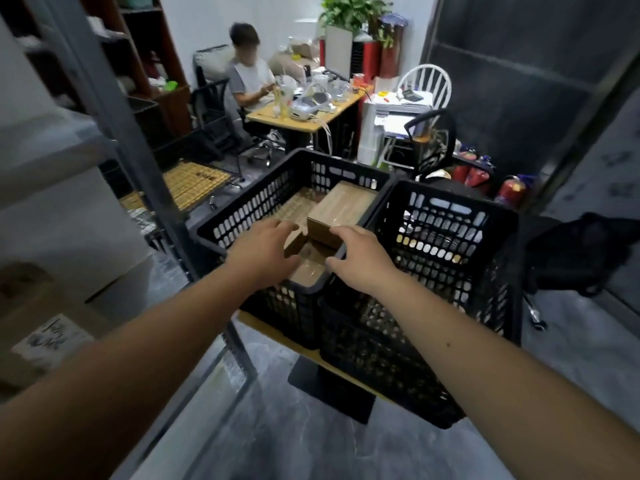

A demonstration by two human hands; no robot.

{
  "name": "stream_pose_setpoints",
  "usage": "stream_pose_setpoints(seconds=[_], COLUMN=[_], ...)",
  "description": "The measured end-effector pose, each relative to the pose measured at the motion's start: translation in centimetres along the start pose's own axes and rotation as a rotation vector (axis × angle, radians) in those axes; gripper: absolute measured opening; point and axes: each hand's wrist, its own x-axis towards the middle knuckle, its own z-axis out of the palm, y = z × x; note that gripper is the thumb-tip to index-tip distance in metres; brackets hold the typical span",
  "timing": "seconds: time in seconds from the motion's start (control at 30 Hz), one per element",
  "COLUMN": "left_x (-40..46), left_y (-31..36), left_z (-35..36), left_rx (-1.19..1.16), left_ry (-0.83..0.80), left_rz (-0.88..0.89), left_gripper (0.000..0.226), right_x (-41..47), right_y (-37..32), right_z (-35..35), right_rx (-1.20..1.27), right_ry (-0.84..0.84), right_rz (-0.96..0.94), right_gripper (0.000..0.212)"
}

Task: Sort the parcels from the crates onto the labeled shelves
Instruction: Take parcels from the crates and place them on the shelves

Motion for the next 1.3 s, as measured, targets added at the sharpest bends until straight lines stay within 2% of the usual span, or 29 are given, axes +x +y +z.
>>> stream_pose_setpoints(seconds=[0.27,0.43,0.57,0.77,0.87,1.07,1.3], left_x=[9.7,16.2,21.8,28.6,30.1,31.9,32.8], left_y=[-3.1,-5.5,-7.1,-8.9,-9.2,-9.2,-9.5], left_z=[3.5,5.4,6.2,7.8,9.3,11.9,12.6], left_rx=[-0.055,-0.112,-0.128,-0.067,-0.071,-0.065,-0.241], left_ry=[-0.064,-0.115,-0.181,-0.305,-0.321,-0.301,-0.288], left_rz=[-0.008,0.102,0.206,0.246,0.259,0.232,0.261], left_gripper=[0.072,0.065,0.075,0.076,0.075,0.073,0.067], right_x=[6.9,12.1,16.3,21.4,22.4,23.7,23.1], right_y=[0.2,-0.2,-0.2,0.6,0.7,1.8,2.4], right_z=[1.7,3.0,3.7,5.6,6.3,7.3,7.3], right_rx=[-0.060,-0.173,-0.275,-0.267,-0.245,-0.288,-0.398], right_ry=[0.036,0.016,0.010,-0.013,-0.005,0.014,0.000], right_rz=[0.129,0.251,0.336,0.535,0.607,0.619,0.553], right_gripper=[0.064,0.068,0.068,0.049,0.053,0.073,0.088])
